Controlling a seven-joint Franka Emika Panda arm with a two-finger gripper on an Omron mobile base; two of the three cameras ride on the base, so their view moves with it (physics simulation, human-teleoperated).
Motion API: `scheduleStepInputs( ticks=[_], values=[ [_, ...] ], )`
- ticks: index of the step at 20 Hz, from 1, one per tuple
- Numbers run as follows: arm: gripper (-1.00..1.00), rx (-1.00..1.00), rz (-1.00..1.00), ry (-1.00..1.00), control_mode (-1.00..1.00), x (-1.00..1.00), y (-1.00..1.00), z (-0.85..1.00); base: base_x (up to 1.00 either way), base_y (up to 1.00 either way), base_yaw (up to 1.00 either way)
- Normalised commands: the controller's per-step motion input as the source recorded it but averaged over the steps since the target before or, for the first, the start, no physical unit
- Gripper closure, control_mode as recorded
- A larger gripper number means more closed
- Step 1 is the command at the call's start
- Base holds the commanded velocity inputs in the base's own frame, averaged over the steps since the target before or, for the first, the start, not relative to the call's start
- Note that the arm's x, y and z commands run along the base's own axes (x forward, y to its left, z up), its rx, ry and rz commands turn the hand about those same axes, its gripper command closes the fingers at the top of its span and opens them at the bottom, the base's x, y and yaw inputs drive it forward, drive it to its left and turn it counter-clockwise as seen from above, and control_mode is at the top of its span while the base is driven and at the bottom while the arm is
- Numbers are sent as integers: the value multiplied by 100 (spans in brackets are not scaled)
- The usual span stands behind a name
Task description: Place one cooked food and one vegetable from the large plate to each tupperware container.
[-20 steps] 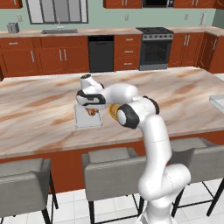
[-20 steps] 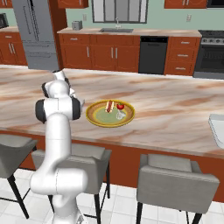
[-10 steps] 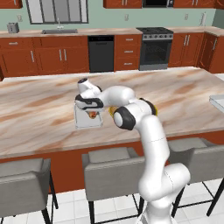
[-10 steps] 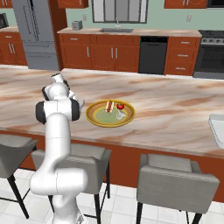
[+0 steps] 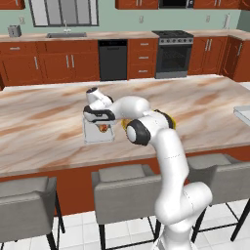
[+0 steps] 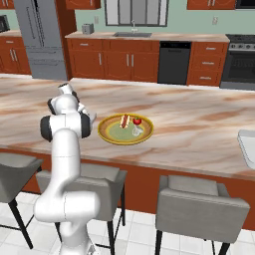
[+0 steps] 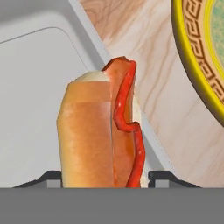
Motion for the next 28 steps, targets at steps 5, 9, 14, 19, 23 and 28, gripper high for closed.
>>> scheduleStepInputs(
  ticks=[5, 9, 14, 19, 23, 28],
  values=[
    [-100, 0, 0, 1, -100, 1, 0, 0, 0, 0, 0],
    [-100, 0, 0, 0, -100, 0, -3, 7, 0, 0, 0],
    [-100, 8, 0, -2, -100, -7, -32, 67, 0, 0, 0],
    [-100, 16, 0, -5, -100, -12, -36, 86, 0, 0, 0],
    [-100, 9, 2, -6, -100, 0, -94, 28, 0, 0, 0],
    [-100, 12, 2, 1, -100, 26, -100, 0, 0, 0, 0]
  ],
)
